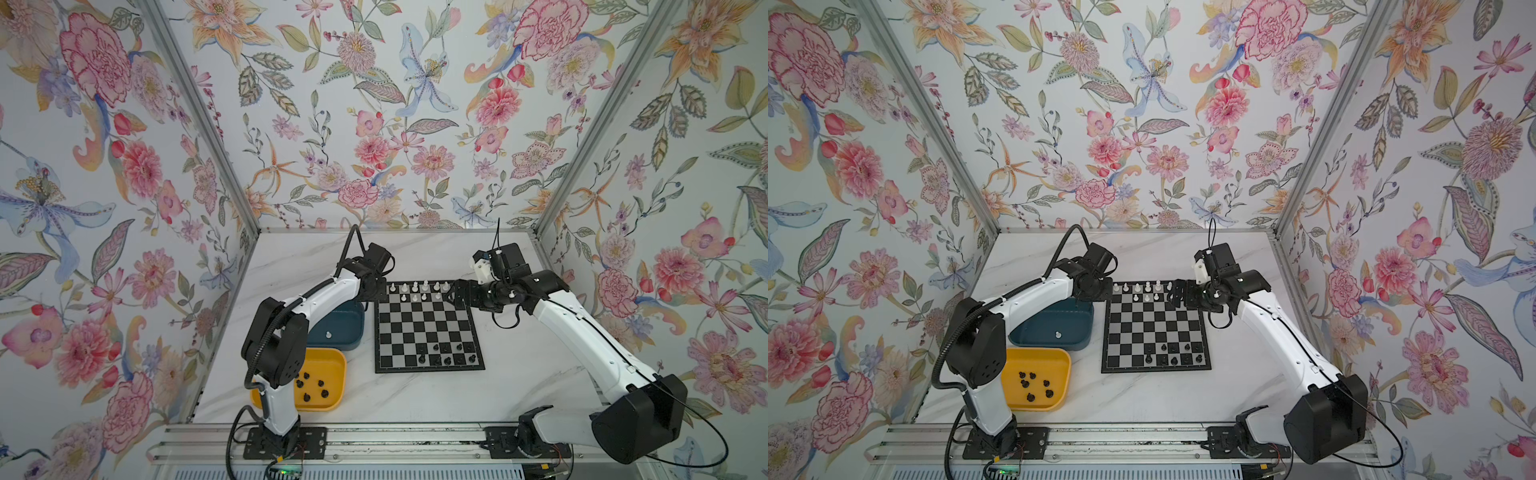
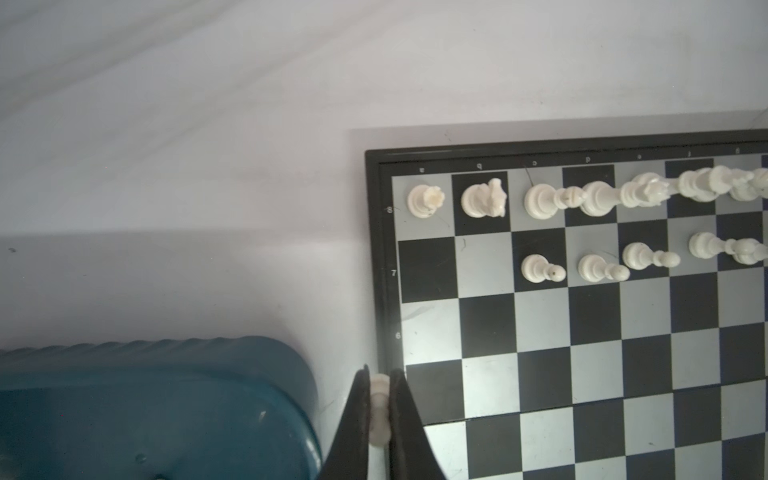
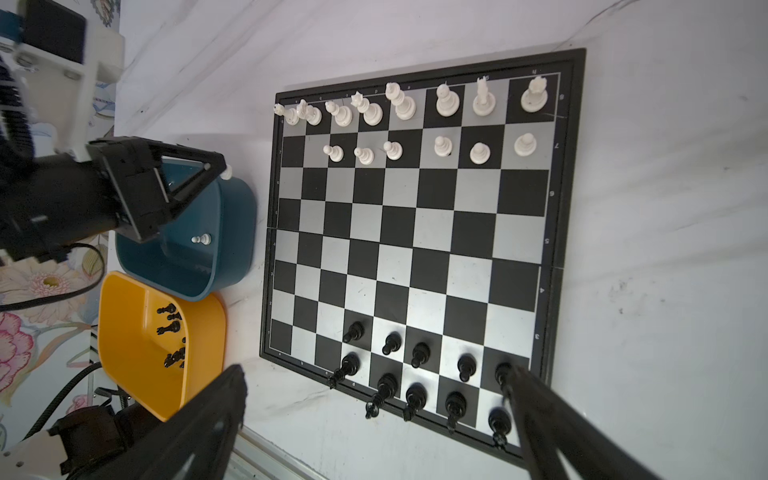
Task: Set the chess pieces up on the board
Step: 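Lift the white pawn and carry it with the left gripper to the board, then lower the pawn onto the second-row square and open the left gripper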
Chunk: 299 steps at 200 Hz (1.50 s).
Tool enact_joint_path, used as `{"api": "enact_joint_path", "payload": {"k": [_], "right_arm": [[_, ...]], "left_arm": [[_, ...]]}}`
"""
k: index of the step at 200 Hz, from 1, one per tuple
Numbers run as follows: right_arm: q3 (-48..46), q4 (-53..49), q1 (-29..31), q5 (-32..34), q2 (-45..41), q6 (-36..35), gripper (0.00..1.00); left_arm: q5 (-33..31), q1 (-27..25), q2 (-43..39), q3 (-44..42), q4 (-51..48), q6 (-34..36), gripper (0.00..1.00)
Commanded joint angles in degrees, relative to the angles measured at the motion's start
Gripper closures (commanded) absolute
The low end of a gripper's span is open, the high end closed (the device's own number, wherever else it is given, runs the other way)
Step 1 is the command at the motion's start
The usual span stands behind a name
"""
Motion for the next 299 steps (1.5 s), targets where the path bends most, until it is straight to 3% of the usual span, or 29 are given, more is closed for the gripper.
{"api": "enact_joint_path", "payload": {"k": [1, 149, 250, 272, 299], "right_arm": [[-0.97, -1.55, -1.02, -0.91, -1.84, -1.48, 0.01], [-2.21, -5.92, -7.24, -1.85, -5.76, -4.72, 0.01], [-3.14, -6.09, -9.72, -3.35, -5.28, -5.74, 0.01], [-3.05, -6.02, -9.83, -3.5, -4.67, -5.96, 0.01], [-3.1, -5.93, -10.01, -3.81, -4.43, -5.92, 0.01]], "left_arm": [[1.48, -1.96, 3.06, 3.46, 1.08, -1.72, 0.92], [1.62, -3.98, 16.71, 14.87, 2.07, -0.02, 0.91], [0.62, -3.97, 17.58, 15.79, -0.85, 0.14, 0.91], [0.75, -3.98, 17.57, 15.96, -1.33, 0.14, 0.85], [0.81, -4.02, 17.39, 16.05, -1.51, 0.16, 0.68]]}}
